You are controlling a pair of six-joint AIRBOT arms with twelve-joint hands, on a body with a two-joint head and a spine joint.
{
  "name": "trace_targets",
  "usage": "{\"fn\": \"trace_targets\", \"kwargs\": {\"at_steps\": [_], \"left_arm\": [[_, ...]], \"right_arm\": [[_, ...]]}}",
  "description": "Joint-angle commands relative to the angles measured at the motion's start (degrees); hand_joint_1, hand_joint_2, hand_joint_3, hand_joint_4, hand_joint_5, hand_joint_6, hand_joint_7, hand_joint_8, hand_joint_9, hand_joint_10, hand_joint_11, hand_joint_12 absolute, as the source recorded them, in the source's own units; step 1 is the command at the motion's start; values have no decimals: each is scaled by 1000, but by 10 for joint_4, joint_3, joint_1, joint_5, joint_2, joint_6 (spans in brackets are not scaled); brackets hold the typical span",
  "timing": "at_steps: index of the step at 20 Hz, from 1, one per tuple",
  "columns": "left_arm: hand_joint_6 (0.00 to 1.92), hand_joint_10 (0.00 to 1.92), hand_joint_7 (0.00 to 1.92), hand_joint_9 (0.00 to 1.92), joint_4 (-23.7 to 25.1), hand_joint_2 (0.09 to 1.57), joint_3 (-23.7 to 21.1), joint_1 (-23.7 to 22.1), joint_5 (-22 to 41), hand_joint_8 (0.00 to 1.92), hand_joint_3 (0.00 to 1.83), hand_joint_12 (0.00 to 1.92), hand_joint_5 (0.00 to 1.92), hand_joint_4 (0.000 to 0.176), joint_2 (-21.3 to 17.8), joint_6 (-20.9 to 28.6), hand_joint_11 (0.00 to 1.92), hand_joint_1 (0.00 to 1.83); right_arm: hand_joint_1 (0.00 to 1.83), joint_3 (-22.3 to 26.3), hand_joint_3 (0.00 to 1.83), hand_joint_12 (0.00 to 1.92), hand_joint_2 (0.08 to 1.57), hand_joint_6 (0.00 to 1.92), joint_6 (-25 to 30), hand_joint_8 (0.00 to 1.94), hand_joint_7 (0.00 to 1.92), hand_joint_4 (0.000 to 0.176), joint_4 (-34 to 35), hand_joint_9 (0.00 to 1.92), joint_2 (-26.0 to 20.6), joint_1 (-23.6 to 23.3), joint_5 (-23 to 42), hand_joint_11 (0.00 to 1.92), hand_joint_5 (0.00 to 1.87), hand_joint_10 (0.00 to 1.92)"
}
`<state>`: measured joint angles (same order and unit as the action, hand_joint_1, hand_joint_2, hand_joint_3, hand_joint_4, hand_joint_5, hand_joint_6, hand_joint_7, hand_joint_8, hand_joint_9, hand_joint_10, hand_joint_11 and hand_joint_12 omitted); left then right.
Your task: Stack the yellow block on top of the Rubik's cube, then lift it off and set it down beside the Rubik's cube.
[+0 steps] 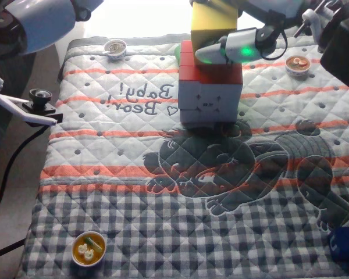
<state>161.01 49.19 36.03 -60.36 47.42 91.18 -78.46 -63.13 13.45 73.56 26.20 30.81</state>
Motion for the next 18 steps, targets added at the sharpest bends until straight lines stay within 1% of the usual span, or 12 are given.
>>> {"fn": "trace_targets", "kwargs": {"at_steps": [1, 2, 4, 7, 9, 10, 12, 13, 14, 15, 16, 18], "left_arm": [[217, 426, 565, 305, 11, 1319, -2, -3, -74, 14, 1, 1446, 531, 0, 1, 4, 0, 859], [225, 428, 558, 294, 10, 1319, -2, -2, -74, 11, 1, 1446, 537, 0, 1, 5, 0, 814], [303, 519, 554, 256, 8, 1336, -3, 0, -74, 7, 0, 1473, 493, 0, 0, 5, 0, 749], [514, 749, 554, 182, 2, 1344, -8, 9, -82, 8, 1, 1528, 422, 0, -6, 5, 0, 813], [627, 862, 559, 151, -3, 1335, -12, 17, -90, 17, 0, 1548, 374, 0, -12, 5, 0, 839], [637, 871, 568, 157, -5, 1332, -13, 20, -92, 22, 0, 1547, 374, 0, -14, 5, 0, 839], [651, 825, 572, 177, -8, 1328, -15, 24, -95, 34, 0, 1543, 376, 0, -16, 5, 0, 824], [662, 893, 574, 153, -9, 1334, -16, 26, -97, 53, 0, 1584, 375, 0, -18, 5, 0, 876], [680, 947, 526, 136, -11, 1329, -18, 28, -98, 186, 0, 1610, 378, 0, -20, 5, 0, 894], [708, 1024, 431, 120, -13, 1327, -19, 31, -101, 451, 0, 1663, 380, 0, -21, 5, 0, 904], [718, 1073, 354, 99, -15, 1324, -21, 34, -104, 639, 0, 1697, 388, 0, -24, 5, 0, 911], [730, 1048, 315, 105, -19, 1312, -24, 41, -110, 748, 0, 1668, 392, 0, -29, 5, 0, 875]], "right_arm": [[1170, 6, 0, 1912, 1258, 1397, 0, 1435, 796, 0, -7, 698, 0, -15, 78, 593, 655, 1606], [1140, 17, 5, 1912, 1285, 1470, 0, 1495, 732, 0, -13, 602, -2, -21, 91, 495, 623, 1588], [1128, 45, 0, 1921, 1297, 1511, 0, 1506, 708, 0, -23, 594, -28, -21, 124, 505, 613, 1614], [1151, 89, 0, 1862, 1271, 1409, 0, 1481, 753, 0, -40, 657, -67, -14, 177, 568, 659, 1574], [1141, 116, 0, 1913, 1270, 1404, 0, 1481, 710, 3, -57, 575, -87, 0, 207, 429, 702, 1533], [1142, 129, 0, 1919, 1271, 1380, 0, 1515, 673, 0, -65, 514, -96, 10, 221, 386, 735, 1595], [1165, 154, 1, 1921, 1277, 1369, 0, 1569, 746, 0, -77, 701, -116, 32, 251, 699, 654, 1760], [1179, 170, 0, 1901, 1267, 1386, 0, 1494, 799, 0, -86, 811, -128, 46, 268, 790, 638, 1673], [1177, 182, 0, 1858, 1256, 1382, 0, 1438, 817, 0, -93, 860, -137, 57, 278, 839, 660, 1608], [1216, 191, 0, 1908, 1232, 1145, 0, 1533, 816, 0, -98, 909, -144, 67, 287, 940, 765, 1734], [1225, 203, 0, 1916, 1210, 1073, 0, 1481, 836, 0, -104, 910, -151, 81, 300, 907, 846, 1718], [1230, 226, 0, 1921, 1186, 969, 0, 1419, 851, 0, -115, 866, -165, 113, 320, 846, 936, 1719]]}}
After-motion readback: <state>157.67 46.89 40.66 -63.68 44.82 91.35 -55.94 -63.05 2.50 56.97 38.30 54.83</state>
